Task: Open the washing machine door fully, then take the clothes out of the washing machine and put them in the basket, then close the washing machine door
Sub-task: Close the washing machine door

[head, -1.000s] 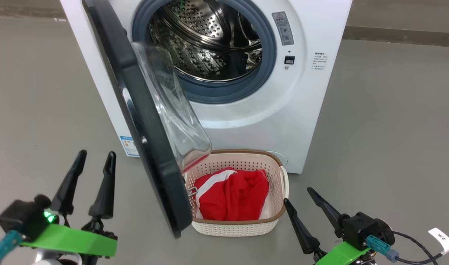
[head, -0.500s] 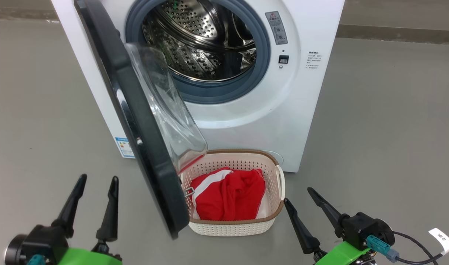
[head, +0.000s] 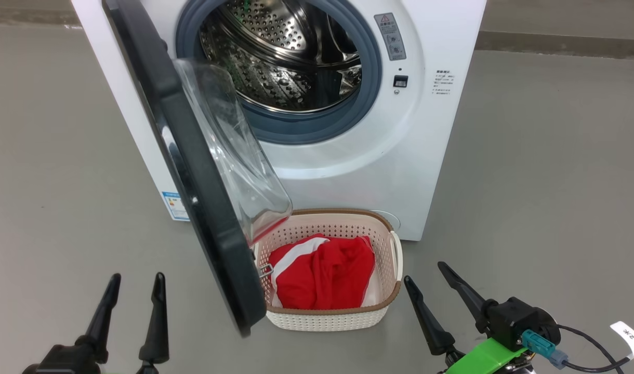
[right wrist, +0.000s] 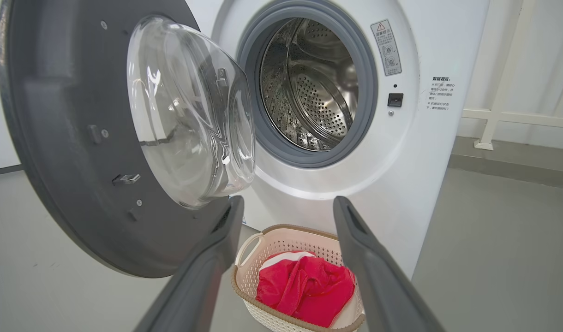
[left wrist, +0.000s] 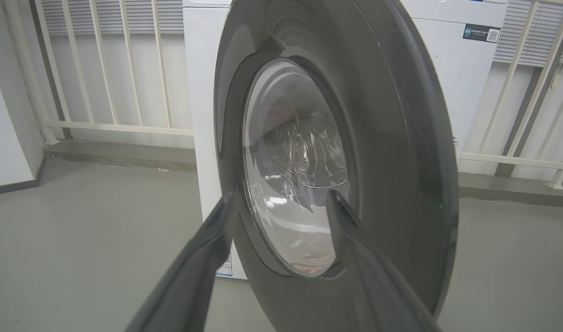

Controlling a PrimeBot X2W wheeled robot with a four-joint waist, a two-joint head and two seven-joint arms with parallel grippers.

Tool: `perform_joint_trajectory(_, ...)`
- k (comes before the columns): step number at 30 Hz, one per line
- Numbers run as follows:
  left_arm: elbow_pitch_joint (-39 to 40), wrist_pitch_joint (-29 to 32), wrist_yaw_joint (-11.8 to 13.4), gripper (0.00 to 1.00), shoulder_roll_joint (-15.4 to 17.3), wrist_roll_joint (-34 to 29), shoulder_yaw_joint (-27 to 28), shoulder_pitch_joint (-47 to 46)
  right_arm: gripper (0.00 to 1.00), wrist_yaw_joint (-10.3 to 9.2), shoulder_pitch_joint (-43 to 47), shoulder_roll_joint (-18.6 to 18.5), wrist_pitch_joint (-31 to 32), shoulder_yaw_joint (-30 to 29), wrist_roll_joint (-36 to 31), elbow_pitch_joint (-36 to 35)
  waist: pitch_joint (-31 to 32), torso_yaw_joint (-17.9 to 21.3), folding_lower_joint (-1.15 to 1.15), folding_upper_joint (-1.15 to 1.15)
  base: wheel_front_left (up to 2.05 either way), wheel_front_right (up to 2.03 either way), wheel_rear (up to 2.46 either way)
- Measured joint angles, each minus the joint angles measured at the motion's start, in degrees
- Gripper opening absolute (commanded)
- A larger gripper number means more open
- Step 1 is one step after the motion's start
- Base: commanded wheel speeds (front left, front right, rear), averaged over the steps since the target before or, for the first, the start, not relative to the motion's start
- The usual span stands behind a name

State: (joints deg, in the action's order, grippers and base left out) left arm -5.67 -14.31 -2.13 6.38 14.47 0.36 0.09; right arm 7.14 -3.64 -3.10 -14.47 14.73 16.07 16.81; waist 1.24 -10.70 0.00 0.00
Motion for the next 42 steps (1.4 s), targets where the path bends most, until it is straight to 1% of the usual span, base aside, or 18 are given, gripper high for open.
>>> perform_joint_trajectory(9, 0.2, 0.0, -1.5, 1.0, -1.9, -2.5, 0.8, 1.0, 1.0, 0.0, 0.0, 0.0, 0.0, -0.3, 0.0, -0.1, -0.3, -0.3, 0.0, 0.0, 0.0, 0.0, 0.0)
perform_joint_trajectory(15, 0.2, 0.0, -1.6, 1.0, -2.6, -3.8, 0.8, 1.3, 1.0, -0.01, 0.0, 0.0, 0.0, -0.3, 0.0, -0.2, -0.7, -0.4, 0.0, 0.0, 0.0, 0.0, 0.0)
perform_joint_trajectory(16, 0.2, 0.0, -1.9, 1.0, -2.6, -3.9, 0.8, 1.3, 1.0, 0.0, 0.0, 0.0, 0.0, -0.3, 0.0, -0.2, -0.8, -0.4, 0.0, 0.0, 0.0, 0.0, 0.0)
perform_joint_trajectory(23, 0.2, 0.0, -2.0, 1.0, -3.4, -4.3, 0.9, 1.3, 1.0, 0.0, 0.0, 0.0, 0.0, -0.3, 0.0, -0.2, -1.2, -0.4, 0.0, 0.0, 0.0, 0.0, 0.0)
perform_joint_trajectory(36, 0.1, 0.0, -2.0, 1.0, -3.6, -4.9, 1.4, 1.3, 1.0, 0.0, 0.0, 0.0, 0.0, -0.2, 0.0, -0.2, -1.2, -0.3, 0.0, 0.0, 0.0, 0.0, 0.0)
perform_joint_trajectory(37, 0.1, 0.0, -2.0, 0.76, -3.6, -4.9, 1.4, 1.2, 1.0, 0.0, 0.0, 0.0, 0.0, -0.3, 0.0, -0.2, -1.3, -0.3, 0.0, 0.0, 0.0, 0.0, 0.0)
perform_joint_trajectory(38, 0.2, 0.0, -2.0, 0.24, -3.6, -4.5, 1.5, 1.1, 1.0, 0.0, 0.0, 0.0, 0.0, -0.3, 0.0, -0.2, -1.4, -0.2, 0.0, 0.0, 0.0, 0.0, 0.0)
perform_joint_trajectory(39, 0.6, 0.0, -2.0, 0.0, -3.7, -4.1, 1.8, 1.0, 1.0, 0.0, 0.0, 0.0, 0.0, -0.3, 0.0, -0.2, -1.5, -0.2, 0.0, 0.0, 0.0, 0.0, 0.0)
perform_joint_trajectory(40, 0.8, 0.0, -2.0, 0.0, -3.6, -3.7, 2.1, 0.7, 1.0, 0.0, 0.0, 0.0, 0.0, -0.3, 0.0, -0.2, -1.6, -0.2, 0.0, 0.0, 0.0, 0.0, 0.0)
perform_joint_trajectory(42, 0.9, 0.0, -2.0, 0.0, -3.8, -0.4, 2.8, -0.3, 1.0, 0.0, -0.1, 0.0, 0.0, -0.3, 0.0, -0.2, -1.8, -0.1, 0.0, 0.0, 0.0, 0.0, 0.0)
